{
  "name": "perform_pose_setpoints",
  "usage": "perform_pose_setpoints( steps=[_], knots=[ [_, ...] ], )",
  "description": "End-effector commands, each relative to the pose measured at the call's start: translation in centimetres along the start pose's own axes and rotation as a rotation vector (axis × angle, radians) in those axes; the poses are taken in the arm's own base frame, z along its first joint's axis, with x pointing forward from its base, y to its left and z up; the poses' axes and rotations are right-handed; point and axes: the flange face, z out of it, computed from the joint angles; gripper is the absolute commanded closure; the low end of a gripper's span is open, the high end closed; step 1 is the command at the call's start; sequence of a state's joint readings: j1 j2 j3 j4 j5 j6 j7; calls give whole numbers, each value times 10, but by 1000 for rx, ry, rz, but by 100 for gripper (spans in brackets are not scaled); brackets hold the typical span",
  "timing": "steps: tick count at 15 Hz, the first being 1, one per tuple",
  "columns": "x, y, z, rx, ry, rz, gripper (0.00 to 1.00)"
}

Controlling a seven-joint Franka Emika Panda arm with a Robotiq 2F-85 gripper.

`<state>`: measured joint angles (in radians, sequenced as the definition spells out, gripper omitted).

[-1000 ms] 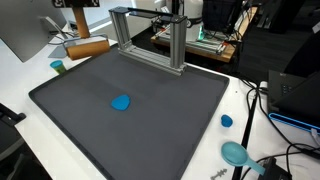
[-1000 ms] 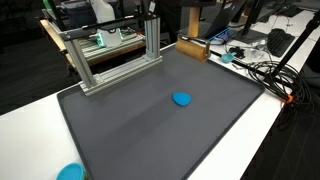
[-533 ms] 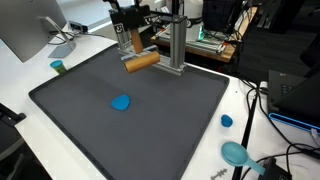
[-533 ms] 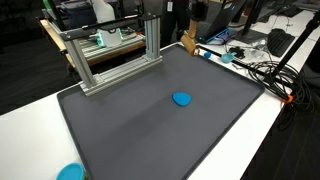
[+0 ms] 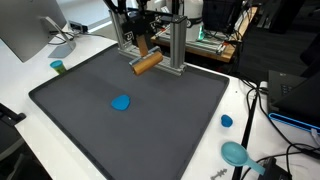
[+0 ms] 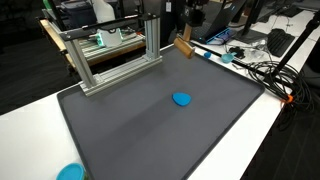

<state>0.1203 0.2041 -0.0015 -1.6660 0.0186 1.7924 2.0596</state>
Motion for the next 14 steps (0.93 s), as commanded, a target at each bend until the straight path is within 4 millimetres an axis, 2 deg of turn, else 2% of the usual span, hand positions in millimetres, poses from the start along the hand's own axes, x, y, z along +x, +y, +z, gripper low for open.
perform_pose_setpoints(
  steps=[1,4,7,11,14],
  knots=[
    [18,-8,-26,-19,56,-192,78],
    [45,-20,-43,-37,99,-355,78],
    [78,-32,-47,-35,95,-526,78],
    [124,-35,-31,-33,55,-748,78],
    [143,-28,-16,-40,36,-911,78]
  ],
)
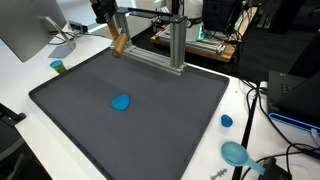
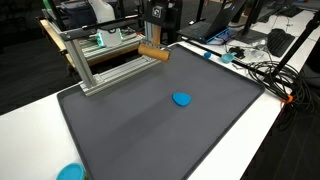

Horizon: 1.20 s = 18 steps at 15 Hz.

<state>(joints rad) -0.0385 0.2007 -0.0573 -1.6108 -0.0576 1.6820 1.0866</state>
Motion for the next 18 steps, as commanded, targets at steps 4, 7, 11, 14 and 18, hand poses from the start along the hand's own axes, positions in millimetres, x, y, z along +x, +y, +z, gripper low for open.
perform_pose_setpoints(
  steps=[4,7,11,14,18],
  knots=[
    [-32,35,31,32,-41,-354,78],
    [-65,52,49,71,-54,-488,78],
    [-75,44,63,70,-75,-456,53],
    [-84,59,64,83,-76,-457,78],
    [-88,85,55,4,13,-615,78]
  ],
)
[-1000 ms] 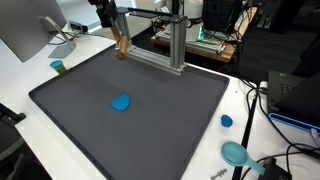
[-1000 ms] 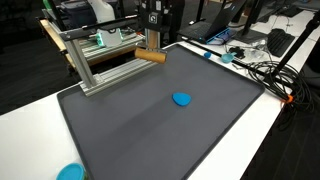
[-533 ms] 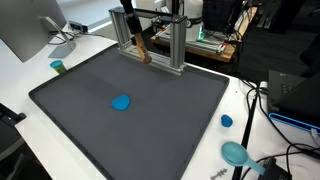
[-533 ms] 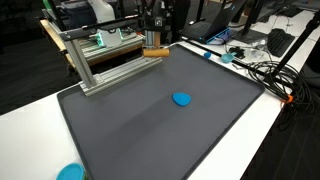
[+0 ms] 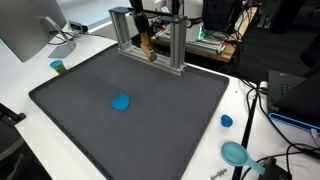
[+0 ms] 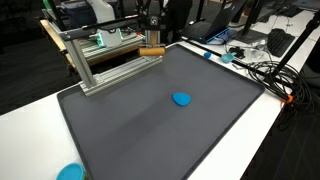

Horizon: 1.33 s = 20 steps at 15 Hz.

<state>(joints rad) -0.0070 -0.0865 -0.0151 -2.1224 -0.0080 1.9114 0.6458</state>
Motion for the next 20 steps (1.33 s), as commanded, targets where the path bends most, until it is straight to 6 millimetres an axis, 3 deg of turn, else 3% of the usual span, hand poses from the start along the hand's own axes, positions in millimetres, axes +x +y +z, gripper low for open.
perform_pose_setpoints(
  steps=[1,6,9,17,20],
  knots=[
    [-22,24,-20,-59,38,-150,78],
    [-53,38,-39,-45,-11,-320,78],
    [-62,43,-39,-28,-58,-408,78],
    [-62,60,-13,-20,-117,-616,78],
    [-71,66,-1,-4,-143,-628,78]
  ],
)
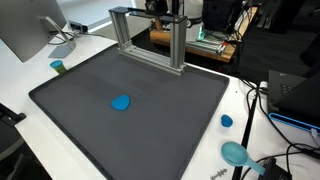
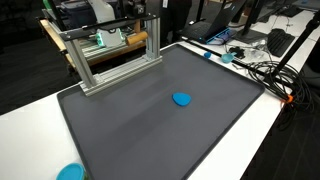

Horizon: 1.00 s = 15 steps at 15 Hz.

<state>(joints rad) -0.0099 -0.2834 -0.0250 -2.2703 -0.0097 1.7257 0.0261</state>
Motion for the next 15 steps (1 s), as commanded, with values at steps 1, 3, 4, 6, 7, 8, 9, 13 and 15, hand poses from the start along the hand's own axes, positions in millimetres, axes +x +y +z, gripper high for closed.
perform_pose_setpoints(
  steps=[1,3,4,6,7,8,9,13,15],
  knots=[
    [-22,5,10,44,2,-1,78],
    [-28,7,17,64,-16,10,57],
    [-30,7,16,73,-16,29,28],
    [-34,11,19,75,-17,40,21],
    [-35,14,19,75,-15,46,15],
    [-36,17,19,72,-7,57,7],
    [-36,20,19,73,-8,64,2],
    [-40,30,16,66,-18,95,0],
    [-40,29,16,71,-40,80,0]
  ],
)
